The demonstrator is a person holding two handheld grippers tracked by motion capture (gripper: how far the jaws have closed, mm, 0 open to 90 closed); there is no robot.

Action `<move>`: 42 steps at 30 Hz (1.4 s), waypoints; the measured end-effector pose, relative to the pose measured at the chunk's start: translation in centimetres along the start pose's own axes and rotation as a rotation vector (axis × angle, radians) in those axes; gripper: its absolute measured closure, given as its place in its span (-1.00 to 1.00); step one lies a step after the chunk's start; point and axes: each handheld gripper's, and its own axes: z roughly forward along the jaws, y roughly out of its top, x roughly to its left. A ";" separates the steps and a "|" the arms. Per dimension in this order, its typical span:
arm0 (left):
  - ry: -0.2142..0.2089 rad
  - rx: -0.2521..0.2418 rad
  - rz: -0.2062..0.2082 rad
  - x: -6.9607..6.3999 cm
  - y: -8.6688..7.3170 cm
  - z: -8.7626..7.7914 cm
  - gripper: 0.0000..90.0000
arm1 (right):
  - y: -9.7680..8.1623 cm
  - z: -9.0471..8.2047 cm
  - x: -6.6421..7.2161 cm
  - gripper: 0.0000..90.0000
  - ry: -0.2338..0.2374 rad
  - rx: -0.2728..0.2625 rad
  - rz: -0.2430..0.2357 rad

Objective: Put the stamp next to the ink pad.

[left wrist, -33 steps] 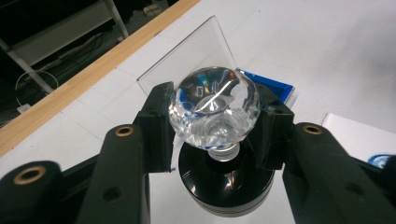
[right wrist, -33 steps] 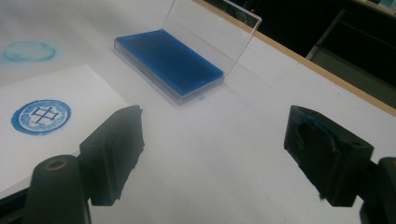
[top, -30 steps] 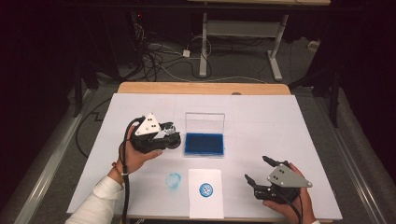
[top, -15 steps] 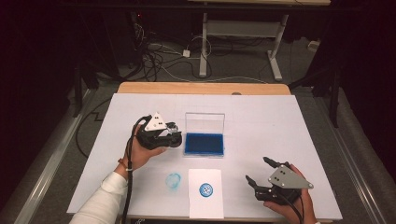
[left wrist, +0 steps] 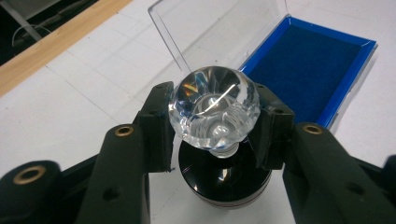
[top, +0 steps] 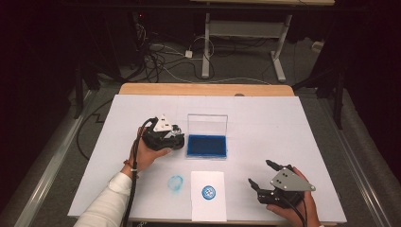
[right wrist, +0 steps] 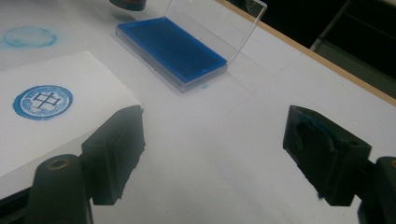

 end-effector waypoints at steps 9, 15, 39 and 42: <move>0.010 0.012 -0.004 0.1 -0.4 0.6 0.21 | 0.0 0.0 0.1 -0.53 0.002 0.003 0.001; 0.011 0.030 0.011 -0.2 -0.6 1.1 0.21 | 0.0 0.1 0.1 -0.53 0.005 0.004 -0.002; -0.002 0.057 0.019 -0.4 -1.0 1.4 0.19 | 0.0 0.1 0.3 -0.53 0.015 0.012 -0.011; -0.001 0.058 0.023 -0.5 -1.0 1.4 0.16 | 0.0 0.1 0.3 -0.53 0.016 0.012 -0.012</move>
